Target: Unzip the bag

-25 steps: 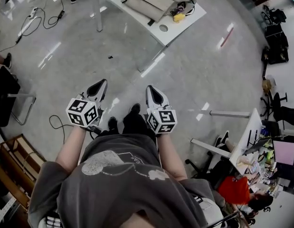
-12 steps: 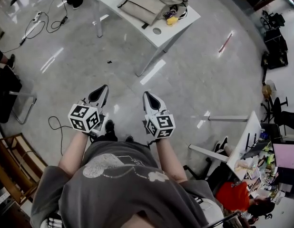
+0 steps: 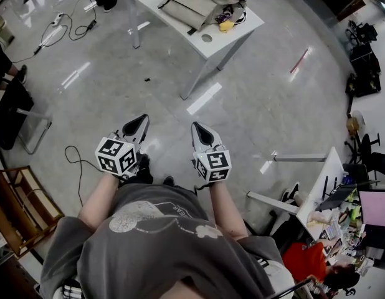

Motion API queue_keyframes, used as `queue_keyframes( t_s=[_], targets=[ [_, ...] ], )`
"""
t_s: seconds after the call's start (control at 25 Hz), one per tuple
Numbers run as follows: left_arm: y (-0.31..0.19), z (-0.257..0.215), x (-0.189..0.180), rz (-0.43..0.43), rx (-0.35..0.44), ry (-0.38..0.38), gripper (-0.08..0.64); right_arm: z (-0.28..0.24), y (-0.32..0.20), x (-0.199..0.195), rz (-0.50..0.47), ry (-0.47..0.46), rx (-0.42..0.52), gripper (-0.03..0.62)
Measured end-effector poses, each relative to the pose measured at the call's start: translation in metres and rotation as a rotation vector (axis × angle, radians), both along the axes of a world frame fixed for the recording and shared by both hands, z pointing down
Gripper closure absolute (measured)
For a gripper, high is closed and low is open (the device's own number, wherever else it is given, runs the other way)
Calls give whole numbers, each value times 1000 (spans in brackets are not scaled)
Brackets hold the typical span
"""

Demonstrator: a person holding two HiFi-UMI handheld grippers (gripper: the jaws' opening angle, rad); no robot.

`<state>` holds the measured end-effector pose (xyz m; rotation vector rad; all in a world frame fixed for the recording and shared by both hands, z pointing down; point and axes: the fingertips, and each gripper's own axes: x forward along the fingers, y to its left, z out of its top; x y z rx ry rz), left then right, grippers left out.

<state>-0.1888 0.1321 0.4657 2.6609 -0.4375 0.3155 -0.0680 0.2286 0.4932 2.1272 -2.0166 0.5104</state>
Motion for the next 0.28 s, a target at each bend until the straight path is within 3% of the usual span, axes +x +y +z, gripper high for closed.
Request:
queue_keyframes(
  t_s=[0.28],
  targets=[
    [19, -2, -17, -19, 10, 1, 554, -4, 13, -17, -36, 12, 17, 594]
  ],
)
